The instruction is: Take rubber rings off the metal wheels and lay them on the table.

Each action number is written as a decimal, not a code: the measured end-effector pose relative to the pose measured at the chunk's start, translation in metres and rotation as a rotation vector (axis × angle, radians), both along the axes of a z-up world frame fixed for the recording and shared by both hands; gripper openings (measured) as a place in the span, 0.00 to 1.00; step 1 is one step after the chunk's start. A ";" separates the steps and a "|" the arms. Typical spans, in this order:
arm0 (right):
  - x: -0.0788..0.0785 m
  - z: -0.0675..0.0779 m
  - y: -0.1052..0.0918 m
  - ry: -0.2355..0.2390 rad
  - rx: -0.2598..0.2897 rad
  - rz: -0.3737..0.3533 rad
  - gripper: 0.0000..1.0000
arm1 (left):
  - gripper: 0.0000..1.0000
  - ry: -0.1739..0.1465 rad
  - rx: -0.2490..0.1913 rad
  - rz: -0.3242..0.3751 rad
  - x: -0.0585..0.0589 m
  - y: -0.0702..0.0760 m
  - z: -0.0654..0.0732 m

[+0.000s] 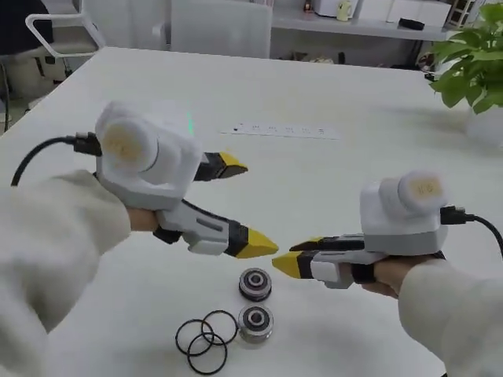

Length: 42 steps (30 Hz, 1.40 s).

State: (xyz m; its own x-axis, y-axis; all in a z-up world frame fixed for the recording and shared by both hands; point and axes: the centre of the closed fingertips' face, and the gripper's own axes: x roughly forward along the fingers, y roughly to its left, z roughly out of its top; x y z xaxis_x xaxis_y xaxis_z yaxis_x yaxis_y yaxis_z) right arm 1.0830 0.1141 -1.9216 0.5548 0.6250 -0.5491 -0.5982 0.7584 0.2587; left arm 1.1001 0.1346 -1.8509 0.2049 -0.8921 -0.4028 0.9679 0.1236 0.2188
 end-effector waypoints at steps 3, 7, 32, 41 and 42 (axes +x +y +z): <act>-0.002 -0.006 0.001 0.011 -0.024 0.019 0.23 | 0.59 0.066 0.020 0.007 -0.005 0.004 -0.023; -0.006 -0.014 0.003 0.023 -0.062 0.055 0.23 | 0.58 0.100 0.019 0.006 -0.009 0.005 -0.034; -0.020 -0.034 0.013 0.034 -0.154 0.164 0.21 | 0.26 0.192 0.070 0.025 -0.020 0.005 -0.082; -0.021 -0.035 0.018 0.016 -0.156 0.183 0.21 | 0.19 0.198 0.072 0.030 -0.021 0.005 -0.084; -0.020 -0.035 0.018 0.014 -0.153 0.181 0.21 | 0.19 0.200 0.074 0.028 -0.022 0.004 -0.085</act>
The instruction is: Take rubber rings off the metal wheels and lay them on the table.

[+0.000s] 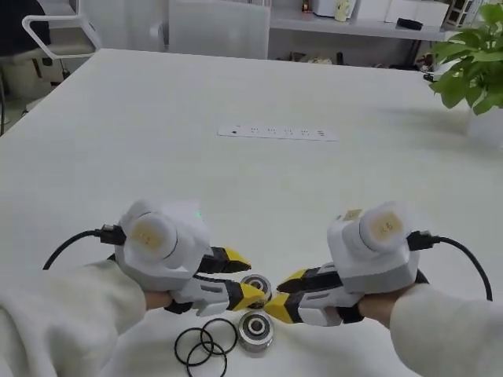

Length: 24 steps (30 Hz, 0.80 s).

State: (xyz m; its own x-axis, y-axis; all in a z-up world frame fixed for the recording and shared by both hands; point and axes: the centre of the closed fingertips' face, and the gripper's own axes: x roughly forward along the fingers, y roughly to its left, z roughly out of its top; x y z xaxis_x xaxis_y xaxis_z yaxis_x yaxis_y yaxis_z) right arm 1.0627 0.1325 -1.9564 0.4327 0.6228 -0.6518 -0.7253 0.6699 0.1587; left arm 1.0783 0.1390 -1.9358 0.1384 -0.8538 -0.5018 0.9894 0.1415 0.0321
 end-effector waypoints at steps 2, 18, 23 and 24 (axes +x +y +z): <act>0.000 0.000 0.001 0.001 0.006 -0.003 0.21 | 0.18 -0.004 0.012 -0.004 -0.001 0.000 -0.003; -0.001 -0.002 0.004 -0.002 0.021 -0.009 0.18 | 0.08 -0.001 0.002 -0.001 -0.002 -0.001 -0.002; 0.000 -0.002 0.006 -0.033 0.019 0.002 0.18 | 0.08 0.006 -0.010 0.007 -0.002 -0.001 -0.002; 0.000 -0.002 0.006 -0.038 0.017 0.005 0.18 | 0.08 0.007 -0.011 0.008 -0.002 -0.001 -0.002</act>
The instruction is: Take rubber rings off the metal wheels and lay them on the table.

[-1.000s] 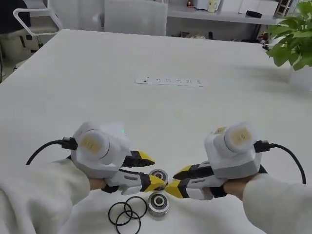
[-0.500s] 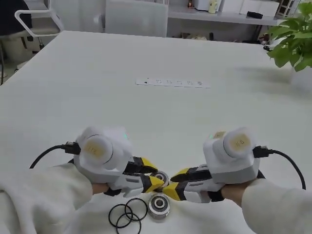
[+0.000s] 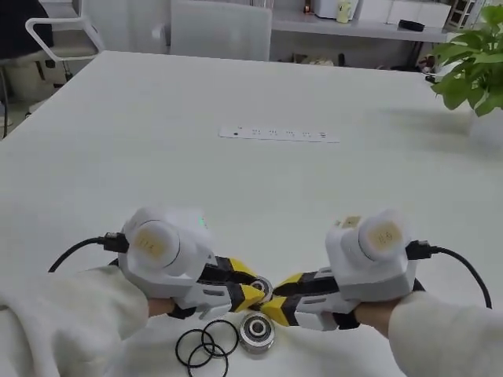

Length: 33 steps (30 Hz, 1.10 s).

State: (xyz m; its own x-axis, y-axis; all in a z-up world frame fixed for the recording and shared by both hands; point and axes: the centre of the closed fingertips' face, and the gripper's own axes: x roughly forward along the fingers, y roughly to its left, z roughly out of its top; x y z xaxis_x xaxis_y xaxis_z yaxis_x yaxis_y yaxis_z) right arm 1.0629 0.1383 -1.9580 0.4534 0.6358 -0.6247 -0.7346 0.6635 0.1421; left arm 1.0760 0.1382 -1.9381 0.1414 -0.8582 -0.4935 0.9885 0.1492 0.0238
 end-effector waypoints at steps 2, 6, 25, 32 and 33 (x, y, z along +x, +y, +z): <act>0.000 0.000 0.001 -0.008 -0.005 0.008 0.17 | 0.08 0.000 -0.001 0.000 0.000 0.000 0.000; 0.000 -0.001 0.000 -0.030 -0.021 0.019 0.16 | 0.08 0.001 -0.003 0.002 0.000 0.000 0.000; 0.002 -0.002 -0.008 0.017 -0.007 -0.024 0.07 | 0.08 0.004 -0.013 0.016 0.000 0.000 0.000; 0.001 0.000 -0.003 0.008 0.014 -0.012 0.17 | 0.08 0.005 -0.014 0.016 -0.001 0.000 0.000; 0.000 0.000 -0.002 0.004 0.007 -0.006 0.16 | 0.08 0.006 -0.015 0.017 -0.001 0.000 0.000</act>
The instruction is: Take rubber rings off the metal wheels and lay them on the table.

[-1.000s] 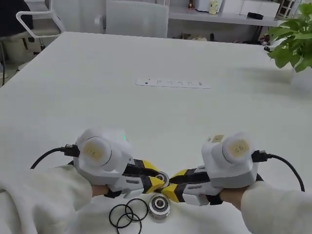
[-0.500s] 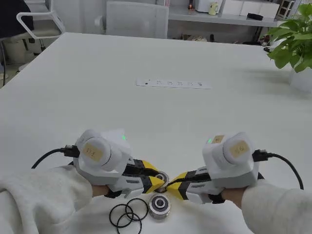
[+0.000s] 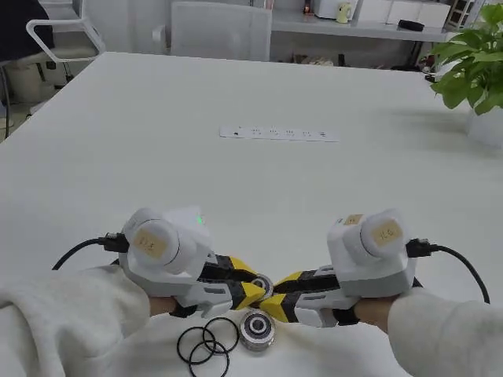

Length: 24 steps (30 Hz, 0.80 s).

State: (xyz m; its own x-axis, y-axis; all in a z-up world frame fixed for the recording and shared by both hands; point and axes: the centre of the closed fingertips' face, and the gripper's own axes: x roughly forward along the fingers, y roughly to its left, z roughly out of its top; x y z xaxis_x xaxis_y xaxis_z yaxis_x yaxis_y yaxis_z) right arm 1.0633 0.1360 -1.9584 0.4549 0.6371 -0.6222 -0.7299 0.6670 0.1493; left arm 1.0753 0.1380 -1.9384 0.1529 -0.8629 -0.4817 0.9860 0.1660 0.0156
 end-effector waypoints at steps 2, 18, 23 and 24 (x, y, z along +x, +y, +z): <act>-0.001 0.000 0.000 -0.004 -0.007 0.007 0.13 | 0.08 0.000 -0.001 0.000 0.000 0.000 0.000; 0.000 0.001 -0.003 0.006 -0.016 0.001 0.01 | 0.08 0.001 -0.007 0.004 0.001 0.000 0.000; 0.001 0.002 -0.005 0.032 -0.008 -0.009 0.01 | 0.08 -0.004 -0.007 0.001 0.001 0.000 0.000; 0.001 0.002 -0.005 0.034 -0.007 -0.010 0.01 | 0.08 -0.004 -0.007 0.001 0.001 0.000 0.000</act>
State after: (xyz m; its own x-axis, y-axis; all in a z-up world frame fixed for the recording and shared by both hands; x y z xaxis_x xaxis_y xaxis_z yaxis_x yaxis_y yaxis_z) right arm 1.0641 0.1307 -1.9561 0.4396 0.6285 -0.6417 -0.7178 0.6752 0.1696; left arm 1.0763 0.1380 -1.9383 0.1557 -0.8661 -0.4751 0.9858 0.1670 0.0185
